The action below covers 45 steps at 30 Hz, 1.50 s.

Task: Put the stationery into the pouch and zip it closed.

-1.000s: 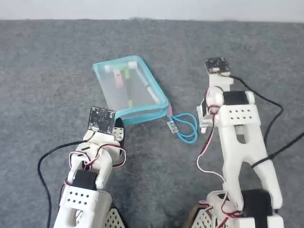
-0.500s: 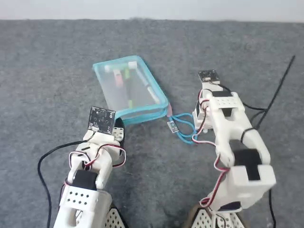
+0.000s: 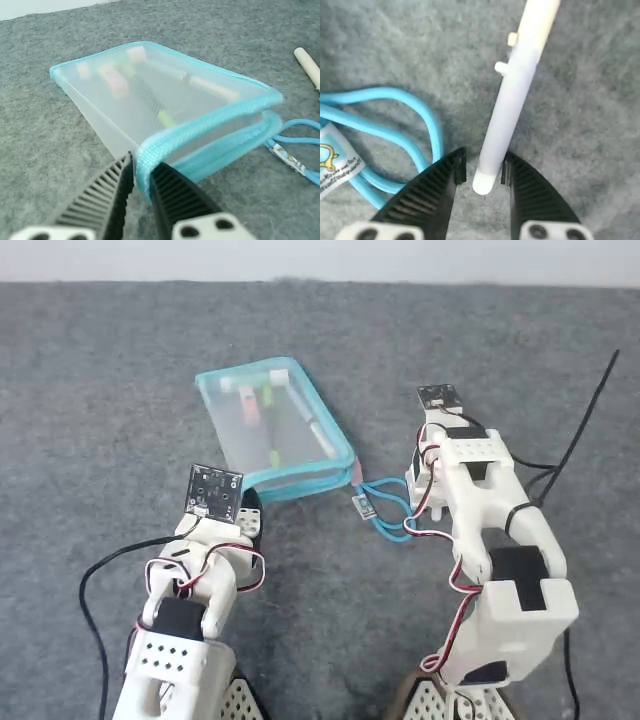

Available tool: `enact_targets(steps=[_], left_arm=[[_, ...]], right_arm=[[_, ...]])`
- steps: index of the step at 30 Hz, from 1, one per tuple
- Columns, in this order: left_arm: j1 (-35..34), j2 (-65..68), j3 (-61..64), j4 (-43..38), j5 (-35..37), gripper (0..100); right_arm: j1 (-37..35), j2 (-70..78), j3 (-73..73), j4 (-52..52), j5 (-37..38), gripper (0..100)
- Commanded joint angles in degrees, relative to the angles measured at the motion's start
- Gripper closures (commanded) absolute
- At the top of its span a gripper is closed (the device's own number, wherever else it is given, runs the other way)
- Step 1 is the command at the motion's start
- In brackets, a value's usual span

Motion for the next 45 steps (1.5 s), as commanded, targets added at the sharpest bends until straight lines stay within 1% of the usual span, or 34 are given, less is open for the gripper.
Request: enact_targets(steps=[1,22,25,29,30,31,33,34,36,37,38,39,40,43,44,45], left_arm=[[-0.1,-0.9,-0.5,-1.5,-0.2,99],[-0.7,-0.9,-0.3,-1.4,-0.2,99],[-3.6,-0.9,-0.7,-1.4,-0.2,99],[-12.9,-1.0,-2.8,-1.8,0.6,99],[-14.3,-1.0,-2.9,-1.8,1.8,99],[-14.3,-1.0,-2.9,-2.1,2.8,99],[-10.9,-0.6,-2.0,-2.5,3.2,99],[-7.0,-0.8,-1.1,-2.4,1.3,99],[2.8,-0.9,1.5,-2.2,-6.1,99],[6.7,-0.9,2.4,-2.2,-9.4,99],[8.4,-0.9,2.7,-2.2,-11.3,99],[7.7,-0.9,2.4,-2.2,-11.1,99],[5.1,-0.9,1.5,-2.2,-9.6,99],[-8.3,-0.9,-2.1,-2.5,-2.0,99],[-11.9,-0.9,-2.6,-2.5,0.2,99],[-13.8,-0.9,-2.6,-2.5,1.5,99]], right_arm=[[0.5,1.3,-2.0,-1.3,0.4,87.5],[0.5,1.4,-1.9,-1.2,0.4,87.5],[0.5,1.4,-1.9,-1.2,0.4,87.5],[0.5,1.4,-1.9,-1.2,0.4,87.5],[0.5,1.4,-1.9,-1.3,0.4,87.5],[0.5,1.4,-1.9,-1.3,0.4,87.5],[0.5,1.4,-1.9,-1.3,0.4,87.5],[0.5,1.4,-1.9,-1.3,0.4,87.5],[0.5,1.4,-1.9,-1.3,0.4,87.5],[0.5,1.4,-1.9,-1.3,0.4,87.5],[0.5,1.4,-1.9,-1.3,0.4,87.5],[0.5,1.4,-1.9,-1.3,0.4,87.5],[0.5,1.4,-1.9,-1.3,0.4,87.5],[0.5,1.4,-1.9,-1.3,0.4,87.5],[0.5,1.4,-1.9,-1.3,0.4,87.5],[0.5,1.4,-1.9,-1.3,0.4,87.5]])
